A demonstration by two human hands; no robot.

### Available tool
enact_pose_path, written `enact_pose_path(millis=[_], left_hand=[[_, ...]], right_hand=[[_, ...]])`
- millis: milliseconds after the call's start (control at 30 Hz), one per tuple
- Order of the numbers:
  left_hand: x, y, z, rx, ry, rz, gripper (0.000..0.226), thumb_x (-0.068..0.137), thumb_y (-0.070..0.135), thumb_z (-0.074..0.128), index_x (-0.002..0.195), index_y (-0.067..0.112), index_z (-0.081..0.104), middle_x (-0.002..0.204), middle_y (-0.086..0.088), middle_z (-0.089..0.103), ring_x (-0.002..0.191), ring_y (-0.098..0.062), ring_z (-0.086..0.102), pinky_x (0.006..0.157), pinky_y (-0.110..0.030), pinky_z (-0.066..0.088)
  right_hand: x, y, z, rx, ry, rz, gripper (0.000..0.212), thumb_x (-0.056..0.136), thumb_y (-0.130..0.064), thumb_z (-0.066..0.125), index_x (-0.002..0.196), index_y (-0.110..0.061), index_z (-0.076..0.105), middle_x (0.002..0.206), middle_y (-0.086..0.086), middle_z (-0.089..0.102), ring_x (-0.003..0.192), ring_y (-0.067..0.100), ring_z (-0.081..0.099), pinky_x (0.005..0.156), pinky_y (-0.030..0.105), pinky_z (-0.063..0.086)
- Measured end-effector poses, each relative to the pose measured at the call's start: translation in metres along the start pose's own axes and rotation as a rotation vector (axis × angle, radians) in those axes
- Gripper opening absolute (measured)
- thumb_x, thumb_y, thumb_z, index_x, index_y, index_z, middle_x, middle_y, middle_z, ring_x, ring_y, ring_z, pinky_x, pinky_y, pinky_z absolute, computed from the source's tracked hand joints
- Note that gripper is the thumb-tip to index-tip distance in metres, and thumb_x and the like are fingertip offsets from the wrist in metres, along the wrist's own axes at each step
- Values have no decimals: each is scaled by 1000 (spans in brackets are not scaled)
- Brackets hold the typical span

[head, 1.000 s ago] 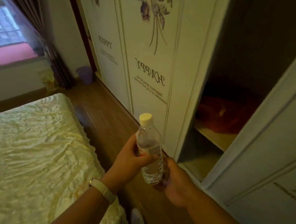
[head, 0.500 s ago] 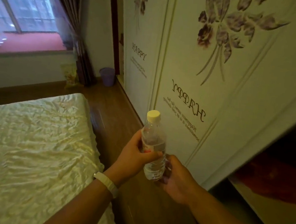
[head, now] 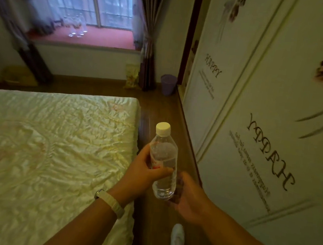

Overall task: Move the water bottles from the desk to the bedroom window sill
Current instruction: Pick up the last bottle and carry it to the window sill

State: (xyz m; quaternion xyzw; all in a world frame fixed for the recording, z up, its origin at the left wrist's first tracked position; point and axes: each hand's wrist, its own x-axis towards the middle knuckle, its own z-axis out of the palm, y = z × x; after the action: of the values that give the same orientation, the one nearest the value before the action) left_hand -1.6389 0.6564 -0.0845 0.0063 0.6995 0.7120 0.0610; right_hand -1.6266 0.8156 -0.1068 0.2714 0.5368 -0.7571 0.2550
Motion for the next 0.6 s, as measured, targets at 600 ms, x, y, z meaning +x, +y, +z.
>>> enact_pose_path(millis=[600], left_hand=[[244,54,58,79,126,10,58,76,-2,78,126,19,57,110,-2,73,103,-19,71,88,-37,58]], right_hand=[[175,-211,-33,-21,-189,31,31,100,-37,47,108,-16,68,101,12,72,90,28,65,72,36,51]])
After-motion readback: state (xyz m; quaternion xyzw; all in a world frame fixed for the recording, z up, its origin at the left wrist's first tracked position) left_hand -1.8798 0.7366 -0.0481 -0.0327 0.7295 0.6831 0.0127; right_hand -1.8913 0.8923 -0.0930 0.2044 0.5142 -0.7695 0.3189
